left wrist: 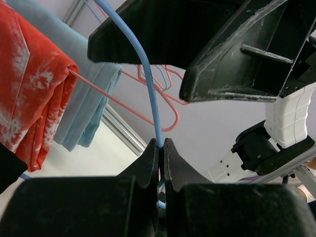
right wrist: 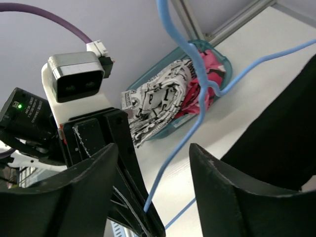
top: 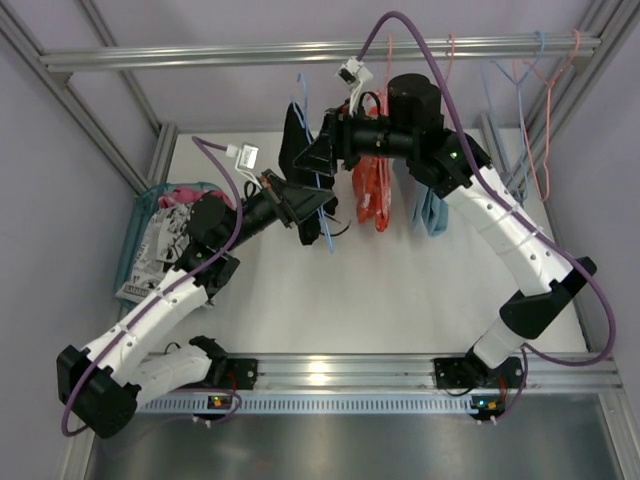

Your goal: Remove the trousers from the hanger

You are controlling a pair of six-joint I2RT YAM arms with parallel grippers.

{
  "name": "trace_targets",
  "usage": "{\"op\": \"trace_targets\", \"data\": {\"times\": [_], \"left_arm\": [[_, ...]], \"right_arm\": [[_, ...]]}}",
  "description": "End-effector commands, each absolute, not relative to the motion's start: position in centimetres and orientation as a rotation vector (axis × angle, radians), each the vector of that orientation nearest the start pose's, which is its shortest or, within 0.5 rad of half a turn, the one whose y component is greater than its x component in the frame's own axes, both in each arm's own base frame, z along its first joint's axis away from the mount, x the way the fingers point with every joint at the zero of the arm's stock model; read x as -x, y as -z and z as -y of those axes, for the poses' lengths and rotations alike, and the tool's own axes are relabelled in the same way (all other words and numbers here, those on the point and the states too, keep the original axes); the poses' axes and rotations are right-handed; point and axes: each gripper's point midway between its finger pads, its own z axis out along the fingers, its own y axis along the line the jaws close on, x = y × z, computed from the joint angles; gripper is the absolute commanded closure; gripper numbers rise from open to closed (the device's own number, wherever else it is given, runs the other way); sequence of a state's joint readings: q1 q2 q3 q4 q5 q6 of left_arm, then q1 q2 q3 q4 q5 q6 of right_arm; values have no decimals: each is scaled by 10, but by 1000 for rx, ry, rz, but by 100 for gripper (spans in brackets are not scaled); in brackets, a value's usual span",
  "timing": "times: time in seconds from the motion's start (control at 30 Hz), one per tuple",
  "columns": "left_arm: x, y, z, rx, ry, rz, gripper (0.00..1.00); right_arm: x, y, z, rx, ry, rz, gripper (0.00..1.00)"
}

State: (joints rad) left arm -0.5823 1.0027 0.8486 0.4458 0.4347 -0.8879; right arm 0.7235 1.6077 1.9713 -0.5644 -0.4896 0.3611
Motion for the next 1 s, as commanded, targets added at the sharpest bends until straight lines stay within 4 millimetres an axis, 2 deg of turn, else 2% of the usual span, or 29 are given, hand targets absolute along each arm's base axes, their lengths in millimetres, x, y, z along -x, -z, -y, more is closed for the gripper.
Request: {"op": "trace_targets", "data": {"times": [0.0,0.07,0.17,0.2,0.27,0.43,0.53,0.57,0.67,0.7,0.73,0.87,0.9,0.97], "left_arm": [[-203,-486,257,-327,1471,-1092,100],[-201,-489,258,-339,1475,-1087,100],[-198,-492,258,-354,1479,-1077,100],[-199,-490,259,-359,1478,-1081,100],[-197,-487,259,-373,1474,-1090,100],[-193,-477,258,-431,1418,-1108,99],[-193,-464,255,-469,1340,-1143,89],[-194,-461,253,-493,1291,-1141,73],[-200,-445,240,-489,1148,-1207,50],[-204,-434,236,-488,1097,-1249,39],[-203,-437,225,-473,1034,-1237,36],[-208,-410,198,-559,746,-1232,31],[-202,-406,194,-600,708,-1220,31],[-198,-373,194,-728,643,-1277,30]], "right_arm": [[-254,-455,-387,764,-1322,-1704,42],[-250,-456,-389,757,-1365,-1715,47],[-245,-461,-395,757,-1439,-1712,64],[-244,-461,-397,758,-1460,-1717,82],[-241,-467,-398,747,-1509,-1710,100],[-233,-483,-398,731,-1616,-1695,100],[-231,-488,-396,708,-1669,-1704,100],[-235,-492,-393,691,-1675,-1695,100],[-241,-497,-384,634,-1703,-1707,100],[-244,-500,-382,625,-1705,-1697,100],[-243,-503,-379,616,-1716,-1697,100],[-239,-515,-375,599,-1732,-1668,100],[-239,-521,-373,588,-1727,-1658,100],[-245,-525,-370,529,-1693,-1668,100]]}}
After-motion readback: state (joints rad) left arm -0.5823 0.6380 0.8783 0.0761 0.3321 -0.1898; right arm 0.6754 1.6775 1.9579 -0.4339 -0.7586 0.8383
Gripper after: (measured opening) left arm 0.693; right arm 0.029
